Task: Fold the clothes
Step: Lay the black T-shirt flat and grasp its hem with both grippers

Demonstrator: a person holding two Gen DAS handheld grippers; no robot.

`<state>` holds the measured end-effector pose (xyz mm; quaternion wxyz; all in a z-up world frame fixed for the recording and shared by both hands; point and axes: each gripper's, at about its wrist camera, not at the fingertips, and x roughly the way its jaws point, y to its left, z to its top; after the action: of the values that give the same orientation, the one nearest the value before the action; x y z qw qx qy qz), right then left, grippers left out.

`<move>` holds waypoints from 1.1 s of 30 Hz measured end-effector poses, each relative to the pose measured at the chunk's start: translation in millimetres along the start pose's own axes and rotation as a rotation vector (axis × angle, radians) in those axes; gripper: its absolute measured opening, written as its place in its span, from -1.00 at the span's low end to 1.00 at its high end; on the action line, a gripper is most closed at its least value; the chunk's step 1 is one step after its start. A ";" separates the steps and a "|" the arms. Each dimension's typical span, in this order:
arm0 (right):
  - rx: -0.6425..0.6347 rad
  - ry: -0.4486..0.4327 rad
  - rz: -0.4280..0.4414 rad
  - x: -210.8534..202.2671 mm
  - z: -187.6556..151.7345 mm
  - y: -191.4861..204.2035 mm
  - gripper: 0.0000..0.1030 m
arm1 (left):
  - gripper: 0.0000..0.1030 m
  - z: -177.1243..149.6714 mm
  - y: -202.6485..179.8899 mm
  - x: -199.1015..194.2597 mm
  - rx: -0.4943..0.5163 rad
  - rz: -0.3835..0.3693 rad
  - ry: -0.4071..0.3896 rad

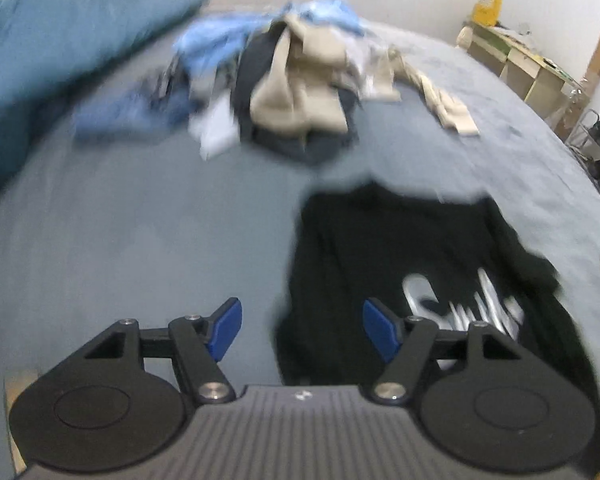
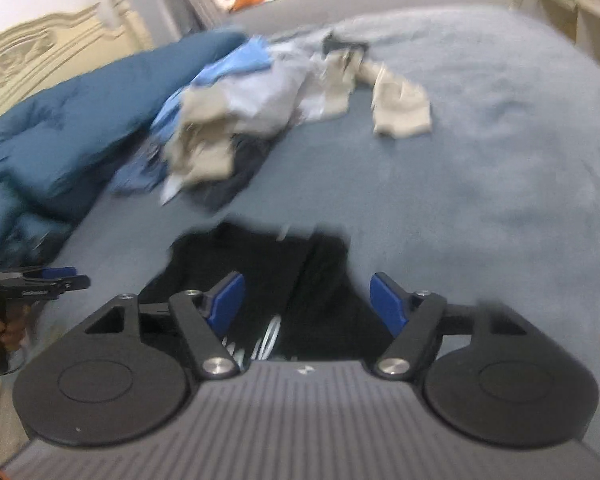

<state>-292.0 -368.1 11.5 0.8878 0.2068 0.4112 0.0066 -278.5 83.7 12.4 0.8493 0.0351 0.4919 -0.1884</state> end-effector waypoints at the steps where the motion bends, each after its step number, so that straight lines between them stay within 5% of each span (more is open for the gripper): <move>1: 0.005 0.047 0.010 -9.8 -19.0 -0.3 0.36 | 0.33 -23.3 -3.4 -9.7 -0.027 -0.014 0.039; 7: 0.139 0.317 -0.020 -43.0 -146.9 -19.1 0.36 | 0.09 -152.5 -31.0 -29.3 -0.165 -0.093 0.249; 10: 0.208 0.360 -0.066 -44.7 -193.7 -30.7 0.36 | -0.03 -199.4 -44.0 -18.3 -0.187 -0.090 0.311; 16: 0.198 0.296 -0.128 -36.8 -214.3 -41.4 0.35 | -0.13 -226.2 -49.3 -3.1 -0.195 -0.084 0.312; 18: 0.204 0.277 -0.122 -32.5 -216.5 -45.8 0.34 | -0.65 -229.6 -49.6 1.4 -0.189 -0.084 0.329; 21: 0.223 0.321 -0.106 -22.3 -228.5 -52.4 0.22 | -0.90 -239.5 -54.0 -0.6 -0.174 -0.096 0.342; 25: 0.249 0.420 -0.102 -24.2 -257.9 -53.2 0.08 | -0.87 -246.2 -58.0 -9.6 -0.145 -0.098 0.353; 28: 0.275 0.451 -0.106 -35.2 -273.8 -52.3 0.08 | -0.58 -244.7 -55.9 -15.5 -0.130 -0.085 0.353; 33: 0.274 0.366 -0.142 -48.6 -259.3 -55.2 0.10 | -0.35 -238.0 -48.4 -27.9 -0.104 -0.059 0.331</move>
<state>-522.9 -333.5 -123.1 0.7603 0.2911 0.5760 -0.0743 -503.8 105.1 -80.1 0.7514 0.0073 0.6349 -0.1794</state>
